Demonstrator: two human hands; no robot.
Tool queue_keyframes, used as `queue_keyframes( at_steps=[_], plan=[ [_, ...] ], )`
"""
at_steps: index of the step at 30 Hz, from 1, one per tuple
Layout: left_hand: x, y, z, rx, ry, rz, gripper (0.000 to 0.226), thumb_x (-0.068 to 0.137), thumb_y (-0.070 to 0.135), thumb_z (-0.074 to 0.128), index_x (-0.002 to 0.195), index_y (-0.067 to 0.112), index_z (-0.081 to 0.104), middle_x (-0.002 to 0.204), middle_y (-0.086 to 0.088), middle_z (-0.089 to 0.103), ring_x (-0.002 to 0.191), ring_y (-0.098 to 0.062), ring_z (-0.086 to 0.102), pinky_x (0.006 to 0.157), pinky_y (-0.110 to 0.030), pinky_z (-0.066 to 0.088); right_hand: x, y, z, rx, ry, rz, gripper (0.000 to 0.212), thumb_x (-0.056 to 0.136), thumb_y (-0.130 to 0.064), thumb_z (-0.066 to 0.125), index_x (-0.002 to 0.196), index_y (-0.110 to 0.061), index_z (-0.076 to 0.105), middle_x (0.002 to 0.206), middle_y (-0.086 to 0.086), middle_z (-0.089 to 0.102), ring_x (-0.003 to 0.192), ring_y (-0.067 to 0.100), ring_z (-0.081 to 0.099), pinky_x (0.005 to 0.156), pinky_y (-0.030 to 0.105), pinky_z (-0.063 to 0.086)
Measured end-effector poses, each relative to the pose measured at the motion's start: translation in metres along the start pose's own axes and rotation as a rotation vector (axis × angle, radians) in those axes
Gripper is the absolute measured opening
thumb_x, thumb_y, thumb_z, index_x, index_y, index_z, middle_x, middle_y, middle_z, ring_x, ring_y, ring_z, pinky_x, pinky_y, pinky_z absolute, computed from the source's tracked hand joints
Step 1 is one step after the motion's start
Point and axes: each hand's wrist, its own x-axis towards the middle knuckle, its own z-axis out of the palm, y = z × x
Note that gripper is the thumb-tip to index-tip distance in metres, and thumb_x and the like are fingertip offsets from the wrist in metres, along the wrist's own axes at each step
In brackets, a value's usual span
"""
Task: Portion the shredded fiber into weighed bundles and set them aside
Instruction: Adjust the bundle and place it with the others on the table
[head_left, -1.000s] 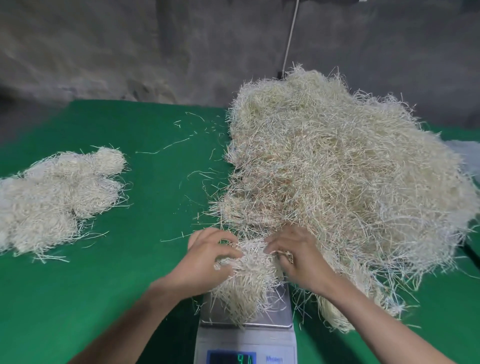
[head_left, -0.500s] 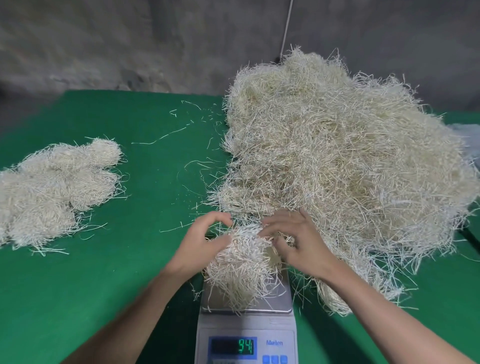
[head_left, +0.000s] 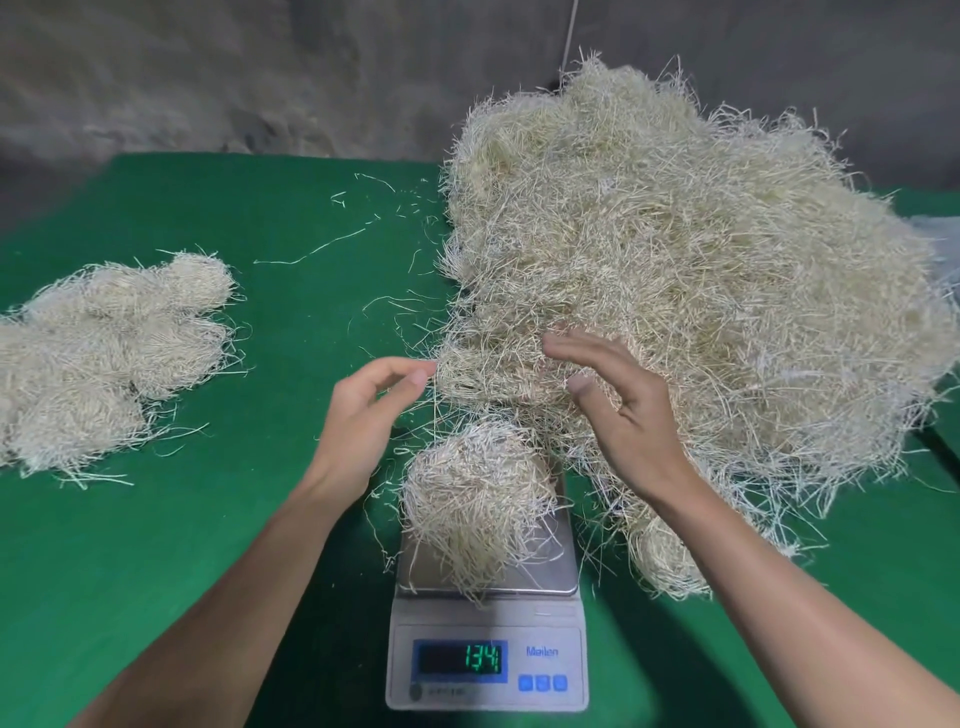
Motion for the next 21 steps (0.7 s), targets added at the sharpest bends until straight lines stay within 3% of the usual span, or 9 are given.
queue_keyframes(
  at_steps=[5,8,21],
  plan=[
    [-0.0022,0.0012,0.0032,-0.018,0.005,-0.021,0.013,0.090,0.020,0.058,0.095,0.026,0.069,0.104,0.018,0.069,0.102,0.008,0.057,0.082,-0.010,0.037,-0.0029,0.0015,0.0017,-0.028,-0.039,-0.036,0.023,0.092,-0.023,0.049,0.113,-0.026,0.060,0.119,-0.014,0.060,0.121,0.011,0.052,0.108,0.056,0.029],
    [-0.0032,0.0006,0.0035,-0.013,0.001,-0.027,0.011,0.089,0.020,0.059,0.094,0.024,0.069,0.103,0.019,0.068,0.102,0.007,0.057,0.087,-0.017,0.037,-0.0028,0.0005,0.0021,-0.021,-0.041,-0.038,0.026,0.090,-0.016,0.050,0.112,-0.027,0.060,0.117,-0.018,0.059,0.118,0.009,0.053,0.107,0.053,0.032],
    [-0.0036,-0.0020,0.0054,-0.014,-0.004,-0.029,0.013,0.088,0.018,0.061,0.090,0.027,0.069,0.101,0.017,0.069,0.103,0.002,0.058,0.094,-0.024,0.038,-0.0032,0.0000,0.0042,0.021,-0.056,-0.037,0.028,0.089,-0.014,0.049,0.109,-0.030,0.060,0.117,-0.015,0.060,0.119,0.010,0.053,0.107,0.057,0.030]
  ],
)
